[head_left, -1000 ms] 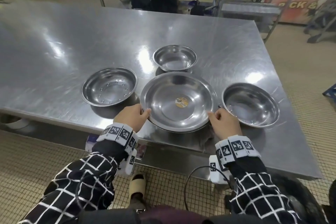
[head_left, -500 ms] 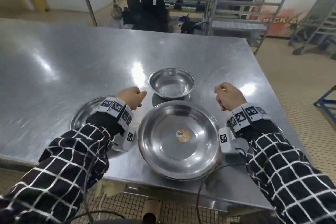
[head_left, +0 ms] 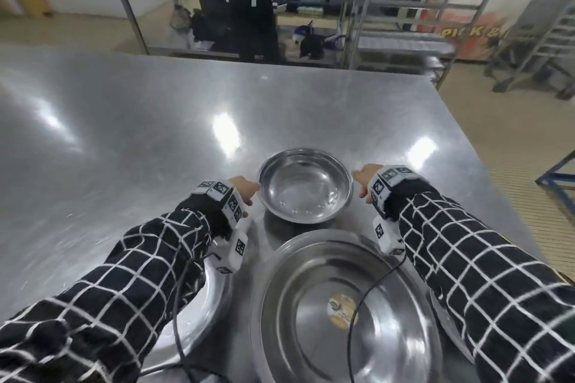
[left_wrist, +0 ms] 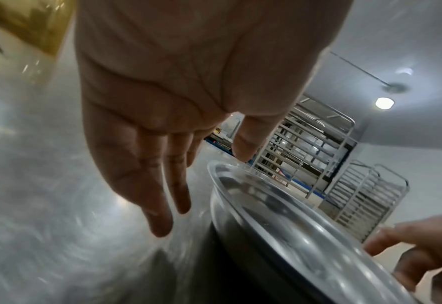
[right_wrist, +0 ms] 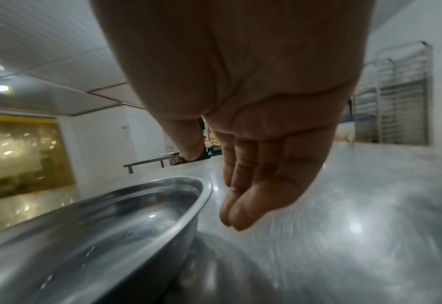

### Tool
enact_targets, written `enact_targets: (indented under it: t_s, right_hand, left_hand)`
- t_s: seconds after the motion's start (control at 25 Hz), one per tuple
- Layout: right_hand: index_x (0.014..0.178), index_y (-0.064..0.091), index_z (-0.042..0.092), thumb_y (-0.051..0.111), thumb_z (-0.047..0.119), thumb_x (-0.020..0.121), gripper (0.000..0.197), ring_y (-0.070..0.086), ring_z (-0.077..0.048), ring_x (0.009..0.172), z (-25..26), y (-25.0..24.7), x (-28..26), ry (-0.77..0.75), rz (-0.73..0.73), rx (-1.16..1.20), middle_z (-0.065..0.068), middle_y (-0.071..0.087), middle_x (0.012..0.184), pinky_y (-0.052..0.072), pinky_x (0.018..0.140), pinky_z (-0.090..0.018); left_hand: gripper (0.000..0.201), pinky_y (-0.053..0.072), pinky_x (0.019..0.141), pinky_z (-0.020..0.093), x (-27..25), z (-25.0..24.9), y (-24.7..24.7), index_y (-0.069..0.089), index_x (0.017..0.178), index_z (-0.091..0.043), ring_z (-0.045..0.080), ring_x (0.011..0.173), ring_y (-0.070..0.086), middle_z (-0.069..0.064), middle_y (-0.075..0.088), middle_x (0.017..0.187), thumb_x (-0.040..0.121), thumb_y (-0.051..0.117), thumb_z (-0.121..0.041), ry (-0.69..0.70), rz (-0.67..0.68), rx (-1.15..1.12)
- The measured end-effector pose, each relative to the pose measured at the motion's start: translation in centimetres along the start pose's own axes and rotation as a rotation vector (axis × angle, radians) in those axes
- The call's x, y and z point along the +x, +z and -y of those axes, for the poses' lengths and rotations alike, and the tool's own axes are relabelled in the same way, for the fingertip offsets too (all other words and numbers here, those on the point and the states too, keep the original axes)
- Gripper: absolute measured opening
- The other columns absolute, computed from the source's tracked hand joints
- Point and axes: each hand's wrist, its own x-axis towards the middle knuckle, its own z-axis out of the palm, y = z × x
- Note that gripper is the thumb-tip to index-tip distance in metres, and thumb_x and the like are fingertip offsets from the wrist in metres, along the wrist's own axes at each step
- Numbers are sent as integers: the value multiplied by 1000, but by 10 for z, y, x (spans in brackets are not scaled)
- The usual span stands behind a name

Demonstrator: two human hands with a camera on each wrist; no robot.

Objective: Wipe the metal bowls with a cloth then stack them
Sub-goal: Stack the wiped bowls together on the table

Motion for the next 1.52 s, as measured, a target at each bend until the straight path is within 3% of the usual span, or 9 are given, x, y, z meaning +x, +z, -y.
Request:
enact_targets:
  t_s: [0.08, 0.2, 0.32, 0.4, 0.52, 0.6, 0.88, 1.32, 1.52]
  right_hand:
    - [116, 55, -2, 46, 25, 98, 34, 54, -17, 62, 5, 2, 13, 73, 73, 69, -7, 55, 79, 45, 54, -26]
    - [85, 55, 1, 47, 24, 99, 27, 55, -19, 62, 16, 1, 21, 177, 193, 48, -11, 59, 75, 48, 61, -26]
    - [98, 60, 1, 53, 22, 95, 23, 65, -24, 77, 19, 1, 31, 144, 168, -32, -12, 65, 84, 55, 79, -33]
    - [104, 60, 1, 55, 20, 94, 22, 66, -28, 89, 20, -2, 32, 101, 93, -44, -12, 66, 88, 53, 90, -42]
    - [102, 54, 9, 54, 20, 94, 13, 65, -28, 87, 24, -14, 25, 46, -51, 49, -11, 63, 89, 54, 87, -44]
    - [102, 52, 11, 53, 20, 95, 11, 65, -27, 85, 25, -23, 15, 17, -144, 128, -11, 62, 94, 55, 84, -43]
    - [109, 52, 10, 49, 23, 95, 20, 65, -31, 90, 1, -43, -57, -124, -323, 377, -11, 61, 100, 55, 82, -48]
    - [102, 54, 10, 50, 26, 95, 18, 67, -32, 86, -85, -20, -179, -251, -129, 343, -14, 62, 99, 57, 77, -49]
    - [103, 54, 8, 50, 28, 95, 22, 66, -33, 90, -112, 10, -201, -251, -65, 225, -15, 63, 99, 55, 81, -50]
  left_hand:
    - [38, 51, 57, 30, 14, -1, 6, 50, 127, 1, 19, 66, 57, 17, 62, 118, 99, 45, -25, 2, 22, -83]
    - [32, 55, 72, 35, 38, 1, 10, 54, 119, 4, 26, 80, 63, 17, 63, 108, 96, 51, -19, 28, 39, -72]
    - [13, 50, 75, 36, 50, 5, 7, 58, 86, -3, 35, 93, 68, 21, 69, 104, 89, 60, -15, 84, 6, 12]
    - [13, 51, 71, 35, 51, 5, 5, 56, 79, -8, 34, 91, 69, 19, 70, 96, 88, 62, -16, 120, -25, -7]
    - [14, 50, 59, 25, 39, -5, -2, 59, 97, -6, 20, 73, 67, 9, 69, 84, 92, 59, -19, 219, -76, -75]
    - [17, 50, 59, 26, 25, -14, -7, 57, 103, -9, 17, 70, 66, 6, 69, 83, 92, 59, -22, 297, -143, -143]
    - [12, 51, 67, 30, -66, -22, 5, 54, 92, -11, 16, 62, 62, 4, 65, 74, 94, 54, -22, 435, -270, -332]
    - [24, 52, 68, 31, -214, 66, 94, 59, 82, -12, 19, 69, 64, 6, 67, 76, 94, 54, -32, 382, -428, -202]
    - [30, 40, 55, 21, -244, 102, 121, 60, 80, -9, 15, 62, 61, 1, 65, 67, 95, 52, -33, 348, -513, 15]
